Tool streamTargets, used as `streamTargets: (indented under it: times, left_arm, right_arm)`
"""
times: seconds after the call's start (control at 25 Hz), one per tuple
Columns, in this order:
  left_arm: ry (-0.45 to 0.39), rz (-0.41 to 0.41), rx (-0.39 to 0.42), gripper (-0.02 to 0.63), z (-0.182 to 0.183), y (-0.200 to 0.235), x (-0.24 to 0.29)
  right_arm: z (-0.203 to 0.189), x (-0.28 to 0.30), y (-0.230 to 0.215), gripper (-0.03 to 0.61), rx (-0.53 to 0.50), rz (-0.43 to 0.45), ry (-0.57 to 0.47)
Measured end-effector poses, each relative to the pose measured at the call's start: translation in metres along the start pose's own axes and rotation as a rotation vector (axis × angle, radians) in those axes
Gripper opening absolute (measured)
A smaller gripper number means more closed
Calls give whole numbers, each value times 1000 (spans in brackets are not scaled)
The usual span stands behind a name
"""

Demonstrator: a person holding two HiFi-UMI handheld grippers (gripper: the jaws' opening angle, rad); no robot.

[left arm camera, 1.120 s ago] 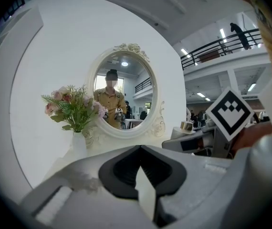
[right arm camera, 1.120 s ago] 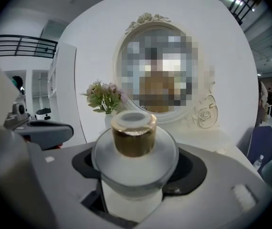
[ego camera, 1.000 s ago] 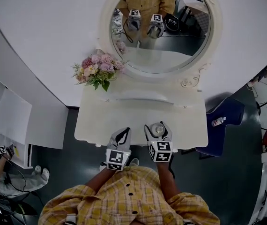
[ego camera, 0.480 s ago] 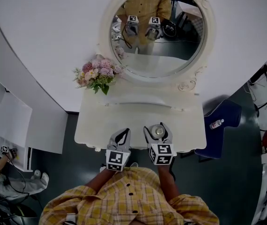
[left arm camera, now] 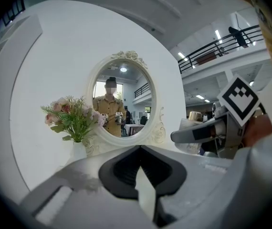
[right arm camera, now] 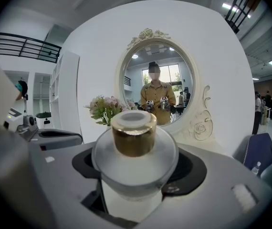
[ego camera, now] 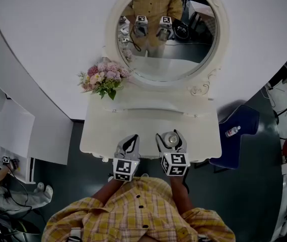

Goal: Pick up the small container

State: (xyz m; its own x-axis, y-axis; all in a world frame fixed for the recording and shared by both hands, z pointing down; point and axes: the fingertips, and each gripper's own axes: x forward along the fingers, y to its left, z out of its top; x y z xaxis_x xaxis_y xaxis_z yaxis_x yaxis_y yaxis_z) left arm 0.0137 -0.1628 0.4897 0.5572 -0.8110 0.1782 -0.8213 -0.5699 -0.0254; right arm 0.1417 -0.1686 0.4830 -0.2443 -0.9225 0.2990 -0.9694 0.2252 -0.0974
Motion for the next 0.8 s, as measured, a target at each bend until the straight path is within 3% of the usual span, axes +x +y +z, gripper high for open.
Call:
streamTargets:
  times: [0.8]
  left_arm:
    - [4, -2, 6, 0, -1, -7, -2]
  right_arm:
    - [-6, -7, -2, 339, 0, -1, 5]
